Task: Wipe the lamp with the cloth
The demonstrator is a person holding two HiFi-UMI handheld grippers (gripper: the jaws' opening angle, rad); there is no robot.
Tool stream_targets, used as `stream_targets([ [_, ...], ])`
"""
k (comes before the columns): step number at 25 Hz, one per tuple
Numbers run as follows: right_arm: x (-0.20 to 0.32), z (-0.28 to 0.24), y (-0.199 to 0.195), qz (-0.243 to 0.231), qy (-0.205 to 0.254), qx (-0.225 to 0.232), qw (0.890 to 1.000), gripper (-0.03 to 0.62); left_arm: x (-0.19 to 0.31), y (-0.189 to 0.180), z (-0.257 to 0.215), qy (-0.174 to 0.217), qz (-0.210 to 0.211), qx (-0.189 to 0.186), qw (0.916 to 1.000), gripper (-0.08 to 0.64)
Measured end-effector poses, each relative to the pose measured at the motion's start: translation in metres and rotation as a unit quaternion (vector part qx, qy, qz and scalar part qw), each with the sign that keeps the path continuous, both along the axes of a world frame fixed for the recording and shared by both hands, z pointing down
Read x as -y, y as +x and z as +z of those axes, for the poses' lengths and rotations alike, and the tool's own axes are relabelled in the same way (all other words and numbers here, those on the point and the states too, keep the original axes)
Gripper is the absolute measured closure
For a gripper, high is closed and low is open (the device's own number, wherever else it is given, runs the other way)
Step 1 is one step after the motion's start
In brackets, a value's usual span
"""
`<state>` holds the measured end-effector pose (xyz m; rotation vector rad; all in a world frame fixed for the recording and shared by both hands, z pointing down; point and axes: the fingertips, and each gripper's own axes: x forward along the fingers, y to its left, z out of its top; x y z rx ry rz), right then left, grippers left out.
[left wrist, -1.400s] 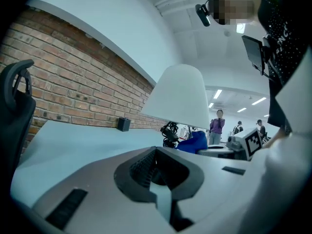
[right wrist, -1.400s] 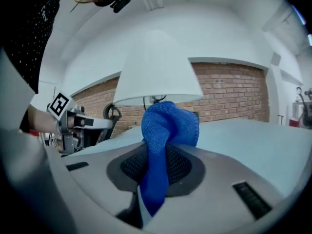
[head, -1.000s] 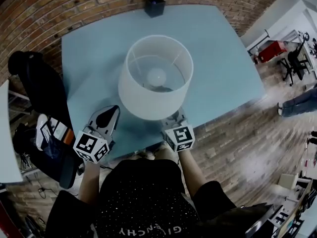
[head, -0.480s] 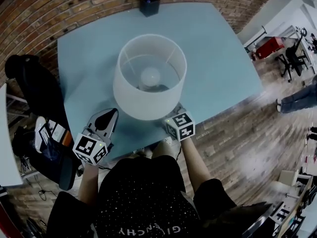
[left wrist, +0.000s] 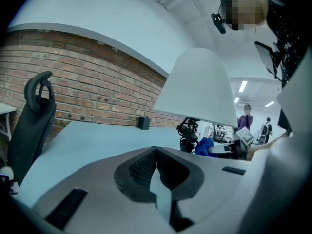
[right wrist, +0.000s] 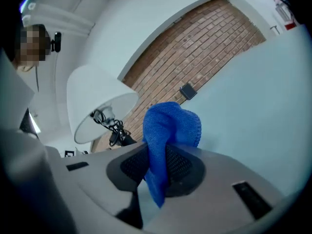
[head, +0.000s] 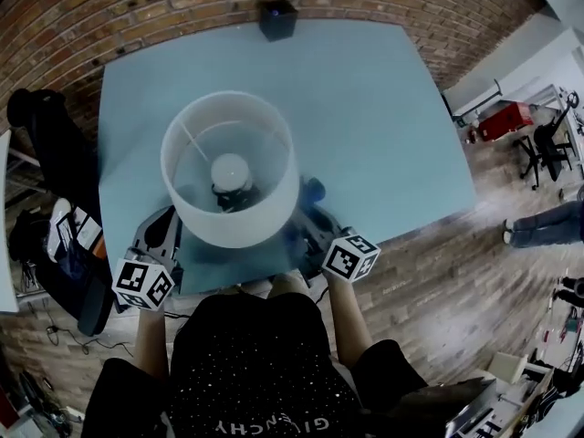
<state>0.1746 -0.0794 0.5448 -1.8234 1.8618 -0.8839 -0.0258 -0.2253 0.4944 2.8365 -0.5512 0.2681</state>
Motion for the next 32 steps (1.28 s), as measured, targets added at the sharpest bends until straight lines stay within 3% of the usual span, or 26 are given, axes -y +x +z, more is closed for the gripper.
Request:
stream_targets([
  [4, 0.007, -0.028, 0.025, -0.072, 0.065, 0.044, 0.994, 0.518, -0.002, 0.007, -0.007, 0.011, -0.069, -0.011, 0.9975, 0.549],
  [8, 0.035, -0.051, 0.031, -0.146, 0.120, 0.124, 0.974, 0.518, -0.002, 0.005, -0.015, 0.008, -0.140, -0.044, 0.9891, 0.549],
  [12, 0.061, -0.054, 0.013, -0.228, 0.122, 0.163, 0.952, 0.518, -0.006, -0.009, -0.018, 0.010, -0.216, -0.064, 0.9742, 0.549],
  [15, 0.077, -0.049, -0.006, -0.262, 0.112, 0.165, 0.944, 0.518, -0.016, -0.022, -0.015, 0.010, -0.249, -0.065, 0.9664, 0.549],
  [24, 0.111, -0.006, -0.036, -0.327, 0.018, 0.074, 0.942, 0.518, -0.035, -0.050, -0.008, 0.008, -0.305, -0.070, 0.9496, 0.549],
  [32, 0.119, 0.037, -0.032, -0.329, -0.133, -0.048, 0.934, 0.518, -0.032, -0.048, -0.010, 0.005, -0.304, -0.078, 0.9495, 0.549],
])
